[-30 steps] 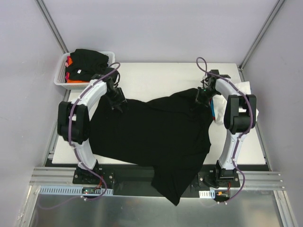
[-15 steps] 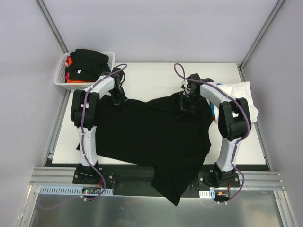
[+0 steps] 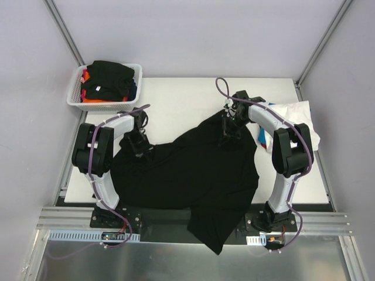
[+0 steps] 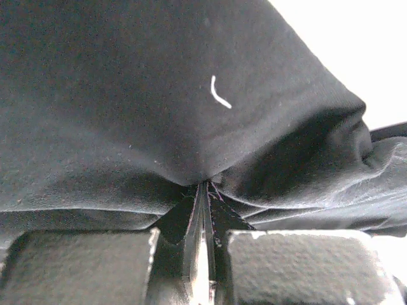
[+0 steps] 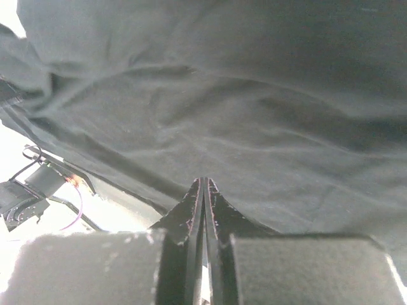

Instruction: Fold and stack the t-shirts

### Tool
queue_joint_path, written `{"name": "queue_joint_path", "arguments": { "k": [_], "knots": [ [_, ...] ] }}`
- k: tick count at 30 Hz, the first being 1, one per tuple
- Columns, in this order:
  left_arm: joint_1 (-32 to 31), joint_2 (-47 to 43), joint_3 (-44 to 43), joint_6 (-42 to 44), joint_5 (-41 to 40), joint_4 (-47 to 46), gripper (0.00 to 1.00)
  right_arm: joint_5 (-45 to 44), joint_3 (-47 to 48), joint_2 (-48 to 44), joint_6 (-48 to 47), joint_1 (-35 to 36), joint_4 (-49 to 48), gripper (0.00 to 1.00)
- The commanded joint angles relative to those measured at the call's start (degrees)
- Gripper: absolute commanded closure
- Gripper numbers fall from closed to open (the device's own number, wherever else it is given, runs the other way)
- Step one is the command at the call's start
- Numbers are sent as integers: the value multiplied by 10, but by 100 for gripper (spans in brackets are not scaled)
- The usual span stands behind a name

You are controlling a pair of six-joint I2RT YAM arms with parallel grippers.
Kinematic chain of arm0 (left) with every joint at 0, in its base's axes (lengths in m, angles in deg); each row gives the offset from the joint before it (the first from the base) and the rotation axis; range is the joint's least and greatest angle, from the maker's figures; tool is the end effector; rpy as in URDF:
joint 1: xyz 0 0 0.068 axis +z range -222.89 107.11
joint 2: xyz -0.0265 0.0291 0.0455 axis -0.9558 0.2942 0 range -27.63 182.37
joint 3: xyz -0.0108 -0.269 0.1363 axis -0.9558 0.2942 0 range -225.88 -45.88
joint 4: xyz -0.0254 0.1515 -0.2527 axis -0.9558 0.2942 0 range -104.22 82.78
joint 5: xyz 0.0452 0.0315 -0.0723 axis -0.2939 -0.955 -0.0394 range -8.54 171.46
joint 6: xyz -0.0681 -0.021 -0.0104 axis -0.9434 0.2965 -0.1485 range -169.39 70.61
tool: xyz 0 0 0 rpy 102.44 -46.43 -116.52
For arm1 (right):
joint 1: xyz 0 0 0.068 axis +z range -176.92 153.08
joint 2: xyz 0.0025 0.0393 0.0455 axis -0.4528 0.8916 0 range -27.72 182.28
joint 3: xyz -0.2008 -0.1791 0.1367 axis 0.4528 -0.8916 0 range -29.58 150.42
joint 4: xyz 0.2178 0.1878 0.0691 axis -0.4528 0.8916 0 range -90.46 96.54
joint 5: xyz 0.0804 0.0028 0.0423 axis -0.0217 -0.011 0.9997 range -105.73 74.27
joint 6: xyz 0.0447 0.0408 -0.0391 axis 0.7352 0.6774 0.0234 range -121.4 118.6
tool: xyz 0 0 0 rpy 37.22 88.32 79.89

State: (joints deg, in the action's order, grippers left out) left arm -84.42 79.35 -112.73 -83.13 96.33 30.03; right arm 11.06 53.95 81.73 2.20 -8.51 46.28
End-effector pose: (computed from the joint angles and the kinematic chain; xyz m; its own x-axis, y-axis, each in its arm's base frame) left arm 0.3619 -0.0894 0.1281 -0.9318 -0.3578 0.0607 -0.3606 0.8937 -0.2669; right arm 0.4043 0.1629 0.2002 -0.9296 -0.2505 -0.2703 -0.3518 0.8219 0.4481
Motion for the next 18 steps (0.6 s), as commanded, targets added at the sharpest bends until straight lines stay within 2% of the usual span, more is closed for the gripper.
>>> {"name": "queue_joint_path", "arguments": {
  "k": [1,4,5,7,8,10,11,12,14,17,18],
  "knots": [
    [2,-66,67,-31,21,22,100,1,4,-22,3,5,-1,98],
    [2,-100,98,-31,10,24,100,4,15,-13,5,7,-1,98],
    [1,-117,93,-28,-17,25,100,5,17,-9,5,9,-1,98],
    [1,-134,69,-28,-51,40,100,8,23,-1,8,14,-1,98],
    [1,-139,25,-28,-68,49,100,10,25,2,8,18,-1,98],
    [2,-135,-30,-27,-106,79,93,10,29,9,8,23,1,98],
    [2,-122,-89,-27,-114,93,91,10,30,10,8,28,1,97],
    [3,-114,-117,-27,-127,101,83,10,30,11,8,30,2,98],
    [5,-81,-186,-26,-132,130,76,8,34,11,7,34,4,98],
    [31,-36,-212,-27,-136,161,73,2,33,6,4,34,7,97],
    [57,-28,-206,-30,-131,167,73,-1,32,3,0,34,8,97]
  ]
}}
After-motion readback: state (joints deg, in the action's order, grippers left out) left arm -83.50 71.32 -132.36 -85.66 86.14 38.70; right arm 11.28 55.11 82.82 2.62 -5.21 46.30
